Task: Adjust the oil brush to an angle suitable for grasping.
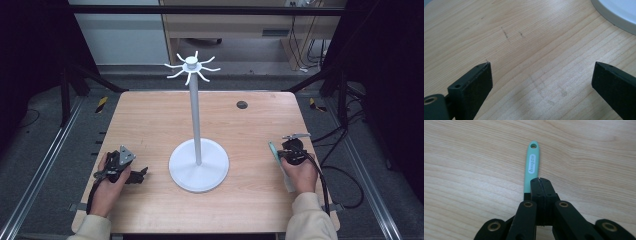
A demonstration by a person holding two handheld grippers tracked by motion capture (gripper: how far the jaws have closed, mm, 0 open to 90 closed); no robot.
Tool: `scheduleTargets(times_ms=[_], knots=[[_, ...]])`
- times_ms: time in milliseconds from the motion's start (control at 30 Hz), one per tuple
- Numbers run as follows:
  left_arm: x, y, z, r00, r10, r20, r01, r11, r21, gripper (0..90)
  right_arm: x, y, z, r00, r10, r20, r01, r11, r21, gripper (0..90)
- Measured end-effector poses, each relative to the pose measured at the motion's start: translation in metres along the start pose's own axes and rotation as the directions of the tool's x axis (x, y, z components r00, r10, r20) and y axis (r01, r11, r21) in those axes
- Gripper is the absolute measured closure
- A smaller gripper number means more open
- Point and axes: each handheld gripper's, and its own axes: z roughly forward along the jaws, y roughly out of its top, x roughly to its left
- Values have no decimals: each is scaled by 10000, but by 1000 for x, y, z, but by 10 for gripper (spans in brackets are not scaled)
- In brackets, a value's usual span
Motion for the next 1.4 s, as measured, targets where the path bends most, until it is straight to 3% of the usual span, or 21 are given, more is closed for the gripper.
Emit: scheduleTargets(times_ms=[100, 233, 300, 400, 533, 633, 733, 933, 1067, 1100, 1333, 1400], knots=[[0, 0, 0, 10000, 3, 13, -3, 10000, 14, 28, 2, 0, 0, 9998, -137, -136, 137, 9999, 10, 900], [0, 0, 0, 10000, -2, -2, 2, 10000, 6, 28, 7, -1, -1, 9962, -426, -765, 434, 9990, 88, 900], [0, 0, 0, 10000, -11, -4, 11, 10000, 5, 28, 9, -1, -1, 9948, -582, -831, 593, 9982, 109, 900], [0, 0, 0, 10000, -4, 3, 4, 10000, 9, 28, 17, -2, -3, 9870, -948, -1297, 985, 9949, 223, 900], [0, 0, 0, 10000, 25, -3, -25, 10000, 24, 28, 23, -3, -4, 9799, -1227, -1574, 1289, 9912, 294, 900], [0, 0, 0, 10000, 23, -3, -23, 10000, 31, 27, 26, -3, -5, 9788, -1320, -1564, 1387, 9898, 327, 900], [0, 0, 0, 10000, 4, -18, -4, 10000, 25, 28, 31, -1, -9, 9804, -1658, -1062, 1700, 9849, 315, 900], [-1, -1, 0, 10000, 20, -11, -20, 10000, 39, 28, 37, 1, -24, 9749, -2039, -899, 2081, 9773, 407, 900], [-1, -1, 0, 10000, 33, -47, -33, 10000, 57, 28, 42, -1, -32, 9712, -2210, -893, 2289, 9692, 909, 896], [-1, -1, 0, 10000, 38, -55, -37, 10000, 67, 28, 45, -3, -34, 9683, -2329, -899, 2429, 9623, 1225, 887], [-1, -1, 0, 9999, 71, -74, -71, 9999, 71, 27, 47, 0, -38, 9730, -2158, -821, 2279, 9549, 1905, 872], [-1, -1, -1, 10000, 56, -78, -56, 10000, 52, 28, 48, 1, -38, 9719, -2210, -815, 2339, 9470, 2204, 853]])
